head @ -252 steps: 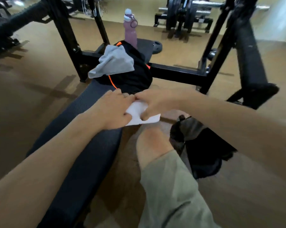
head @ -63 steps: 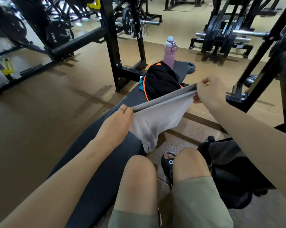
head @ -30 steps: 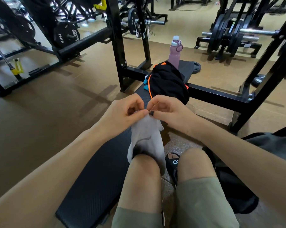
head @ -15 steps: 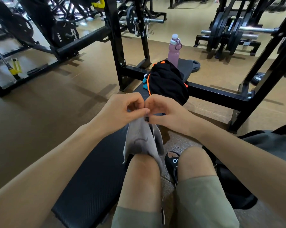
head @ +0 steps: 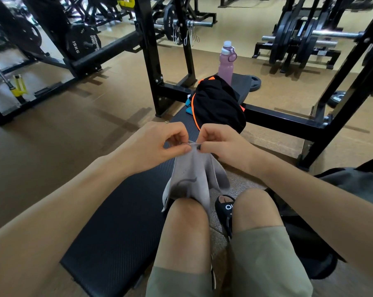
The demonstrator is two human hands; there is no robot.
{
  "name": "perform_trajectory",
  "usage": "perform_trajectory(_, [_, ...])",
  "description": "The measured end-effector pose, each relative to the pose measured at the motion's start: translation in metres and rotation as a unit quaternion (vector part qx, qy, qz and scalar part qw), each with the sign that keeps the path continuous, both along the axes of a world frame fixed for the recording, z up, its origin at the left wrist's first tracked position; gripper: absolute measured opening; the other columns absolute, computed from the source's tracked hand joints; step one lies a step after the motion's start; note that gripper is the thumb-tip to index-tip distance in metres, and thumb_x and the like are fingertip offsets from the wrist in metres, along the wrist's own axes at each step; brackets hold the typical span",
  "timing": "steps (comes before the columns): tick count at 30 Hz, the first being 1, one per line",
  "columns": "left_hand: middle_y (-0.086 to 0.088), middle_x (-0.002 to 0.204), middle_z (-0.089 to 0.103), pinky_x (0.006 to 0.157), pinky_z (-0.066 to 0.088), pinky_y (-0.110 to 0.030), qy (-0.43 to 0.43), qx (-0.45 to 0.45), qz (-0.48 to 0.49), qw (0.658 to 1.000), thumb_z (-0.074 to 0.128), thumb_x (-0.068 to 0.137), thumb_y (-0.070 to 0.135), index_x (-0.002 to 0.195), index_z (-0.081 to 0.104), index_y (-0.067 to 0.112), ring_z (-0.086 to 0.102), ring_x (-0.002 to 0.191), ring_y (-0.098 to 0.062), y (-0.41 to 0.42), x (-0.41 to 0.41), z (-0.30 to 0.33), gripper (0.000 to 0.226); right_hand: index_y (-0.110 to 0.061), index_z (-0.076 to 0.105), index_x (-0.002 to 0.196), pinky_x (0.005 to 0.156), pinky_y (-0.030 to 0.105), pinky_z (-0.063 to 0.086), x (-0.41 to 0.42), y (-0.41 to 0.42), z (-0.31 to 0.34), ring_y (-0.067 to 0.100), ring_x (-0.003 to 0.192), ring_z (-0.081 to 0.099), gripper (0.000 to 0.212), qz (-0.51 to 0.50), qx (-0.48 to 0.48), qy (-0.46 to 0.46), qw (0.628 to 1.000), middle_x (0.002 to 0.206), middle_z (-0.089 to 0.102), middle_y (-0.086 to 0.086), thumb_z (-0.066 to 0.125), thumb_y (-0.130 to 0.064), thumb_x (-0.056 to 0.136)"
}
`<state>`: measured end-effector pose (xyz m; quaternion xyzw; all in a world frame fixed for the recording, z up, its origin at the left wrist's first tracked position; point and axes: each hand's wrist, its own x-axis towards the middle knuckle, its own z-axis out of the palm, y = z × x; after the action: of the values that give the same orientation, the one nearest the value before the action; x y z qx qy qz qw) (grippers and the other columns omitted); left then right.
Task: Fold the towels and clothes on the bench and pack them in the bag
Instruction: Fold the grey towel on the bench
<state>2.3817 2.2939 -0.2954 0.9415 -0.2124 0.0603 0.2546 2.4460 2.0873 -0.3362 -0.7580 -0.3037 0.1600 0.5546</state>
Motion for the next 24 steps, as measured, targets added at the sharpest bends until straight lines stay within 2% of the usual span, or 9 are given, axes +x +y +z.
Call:
perform_trajectory(5, [0.010, 0.082, 0.067, 0.076, 0.054, -0.035, -0.008, -0.033, 0.010, 0.999, 0.072, 0.091, 0.030, 0.091, 0.066, 0.018, 0.066, 0.083, -0.011, -0.004, 0.001, 0.001, 0.013, 0.004, 0.059, 0.083, 0.067, 0.036, 0.038, 0.000, 0.001, 0.001, 0.017, 0.071, 0.050, 0.022, -0.011, 0.001, -0.009, 1.000, 0.074, 0.057, 0.016, 0.060, -0.014, 0.070])
perform_trajectory(8, [0.006, 0.082, 0.066, 0.077, 0.055, -0.038, -0.009, -0.062, 0.023, 0.998, 0.072, 0.092, 0.024, 0.091, 0.063, 0.015, 0.065, 0.081, -0.013, -0.005, 0.001, 0.000, 0.013, 0.000, 0.059, 0.089, 0.068, 0.036, 0.042, 0.000, 0.002, 0.003, 0.016, 0.075, 0.053, 0.021, 0.000, 0.010, -0.012, 1.000, 0.080, 0.059, 0.011, 0.060, -0.009, 0.070])
perform_trajectory(10, [0.003, 0.081, 0.063, 0.075, 0.054, -0.040, -0.013, -0.068, 0.024, 0.997, 0.070, 0.094, 0.022, 0.091, 0.060, 0.013, 0.063, 0.079, -0.015, -0.007, 0.000, 0.000, 0.013, -0.005, 0.064, 0.097, 0.075, 0.036, 0.049, 0.000, 0.003, 0.004, 0.015, 0.082, 0.060, 0.024, 0.012, 0.020, -0.008, 1.000, 0.088, 0.065, 0.011, 0.061, -0.007, 0.073])
perform_trajectory(13, [0.002, 0.078, 0.061, 0.070, 0.052, -0.041, -0.015, -0.079, 0.030, 0.996, 0.066, 0.097, 0.020, 0.092, 0.056, 0.013, 0.060, 0.073, -0.016, -0.008, -0.002, -0.001, 0.013, -0.010, 0.070, 0.096, 0.083, 0.033, 0.051, 0.001, 0.004, 0.002, 0.011, 0.086, 0.064, 0.019, 0.028, 0.018, -0.009, 0.999, 0.089, 0.070, 0.004, 0.063, -0.010, 0.079])
perform_trajectory(16, [0.000, 0.073, 0.058, 0.067, 0.048, -0.042, -0.011, -0.107, 0.058, 0.993, 0.061, 0.099, 0.017, 0.097, 0.051, 0.014, 0.056, 0.068, -0.016, -0.008, -0.004, -0.006, 0.011, -0.013, 0.071, 0.095, 0.081, 0.033, 0.050, 0.004, 0.004, 0.000, 0.011, 0.084, 0.063, 0.013, 0.015, 0.011, -0.015, 1.000, 0.090, 0.071, 0.007, 0.064, -0.015, 0.084])
perform_trajectory(19, [0.000, 0.082, 0.066, 0.072, 0.053, -0.043, 0.025, -0.135, 0.069, 0.988, 0.059, 0.100, 0.016, 0.105, 0.050, 0.016, 0.064, 0.076, -0.017, -0.007, -0.009, -0.017, 0.010, -0.015, 0.070, 0.095, 0.074, 0.024, 0.047, 0.006, 0.004, 0.000, 0.007, 0.081, 0.061, 0.010, -0.006, 0.010, -0.022, 1.000, 0.087, 0.069, 0.002, 0.063, -0.008, 0.091])
perform_trajectory(20, [-0.001, 0.082, 0.066, 0.070, 0.053, -0.042, 0.034, -0.135, 0.073, 0.988, 0.059, 0.100, 0.016, 0.105, 0.050, 0.016, 0.063, 0.074, -0.017, -0.006, -0.010, -0.021, 0.010, -0.016, 0.069, 0.095, 0.073, 0.022, 0.046, 0.006, 0.004, 0.001, 0.006, 0.081, 0.061, 0.012, -0.009, 0.007, -0.021, 1.000, 0.087, 0.069, 0.000, 0.062, -0.007, 0.092])
perform_trajectory(22, [-0.001, 0.080, 0.064, 0.065, 0.049, -0.032, 0.031, -0.144, 0.083, 0.986, 0.059, 0.100, 0.013, 0.102, 0.052, 0.014, 0.058, 0.069, -0.013, -0.007, -0.013, -0.027, 0.008, -0.018, 0.068, 0.096, 0.075, 0.023, 0.046, 0.006, 0.004, 0.003, 0.006, 0.083, 0.062, 0.013, -0.003, -0.004, -0.032, 0.999, 0.089, 0.068, -0.002, 0.062, -0.008, 0.090])
perform_trajectory(24, [0.003, 0.085, 0.067, 0.067, 0.049, -0.020, 0.020, -0.167, 0.097, 0.981, 0.062, 0.098, 0.012, 0.101, 0.056, 0.013, 0.062, 0.077, -0.010, -0.009, -0.014, -0.027, 0.007, -0.015, 0.068, 0.099, 0.078, 0.027, 0.048, 0.005, 0.005, 0.005, 0.008, 0.085, 0.063, 0.015, 0.006, -0.016, -0.065, 0.998, 0.092, 0.068, -0.002, 0.062, -0.008, 0.088])
